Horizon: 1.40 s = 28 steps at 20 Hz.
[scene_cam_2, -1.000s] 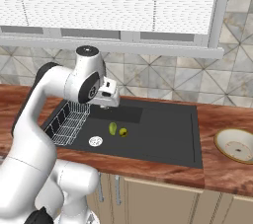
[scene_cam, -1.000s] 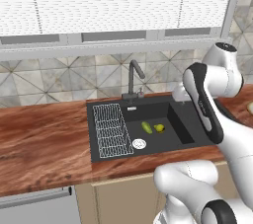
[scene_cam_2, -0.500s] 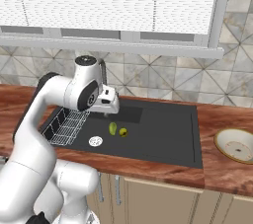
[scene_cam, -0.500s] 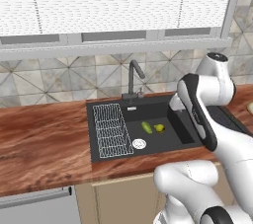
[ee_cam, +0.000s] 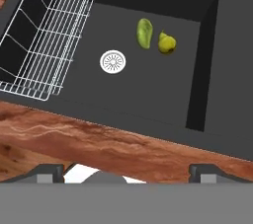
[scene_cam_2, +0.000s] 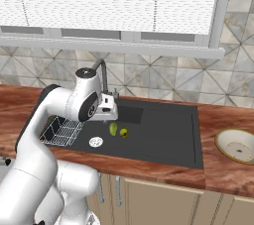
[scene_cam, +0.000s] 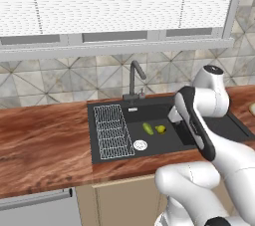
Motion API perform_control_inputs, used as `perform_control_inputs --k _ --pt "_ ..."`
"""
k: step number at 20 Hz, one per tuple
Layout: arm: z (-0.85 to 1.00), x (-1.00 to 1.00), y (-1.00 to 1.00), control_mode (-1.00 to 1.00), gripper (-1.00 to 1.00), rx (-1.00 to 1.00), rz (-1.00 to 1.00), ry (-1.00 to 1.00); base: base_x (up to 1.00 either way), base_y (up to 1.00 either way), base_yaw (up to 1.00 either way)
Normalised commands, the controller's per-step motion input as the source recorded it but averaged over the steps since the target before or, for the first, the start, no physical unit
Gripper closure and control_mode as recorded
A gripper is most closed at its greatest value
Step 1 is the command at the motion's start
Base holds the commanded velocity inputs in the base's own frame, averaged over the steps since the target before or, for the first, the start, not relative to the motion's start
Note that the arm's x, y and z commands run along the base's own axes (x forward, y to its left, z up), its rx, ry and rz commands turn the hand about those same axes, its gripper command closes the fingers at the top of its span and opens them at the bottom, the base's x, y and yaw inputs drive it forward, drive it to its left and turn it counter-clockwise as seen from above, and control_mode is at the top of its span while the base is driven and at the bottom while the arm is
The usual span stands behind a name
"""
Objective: Remove the mango and pear from the sink. Then move the bowl and cup from the counter to the sink for washing.
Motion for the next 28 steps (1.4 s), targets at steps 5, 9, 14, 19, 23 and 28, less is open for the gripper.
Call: perform_control_inputs --k 5,9,14,19,23,28 --pt "-0.31 0.19 0.14 -1.00 -1.00 -0.12 0.10 -0.02 0.00 0.00 0.00" --pt "-0.29 0.26 0.09 -1.00 -1.00 -0.05 0.06 0.00 0.00 0.00 0.00" --pt "-0.29 0.28 0.08 -1.00 -1.00 0.00 0.11 0.00 0.00 0.00 0.00" --pt "-0.23 0.40 0.02 -1.00 -1.00 0.00 0.13 0.00 0.00 0.00 0.00" --pt "-0.21 0.45 0.01 -1.00 -1.00 0.00 0.08 0.00 0.00 0.00 0.00" --pt "-0.20 0.47 0.02 -1.00 -1.00 0.00 0.01 0.02 0.00 0.00 0.00"
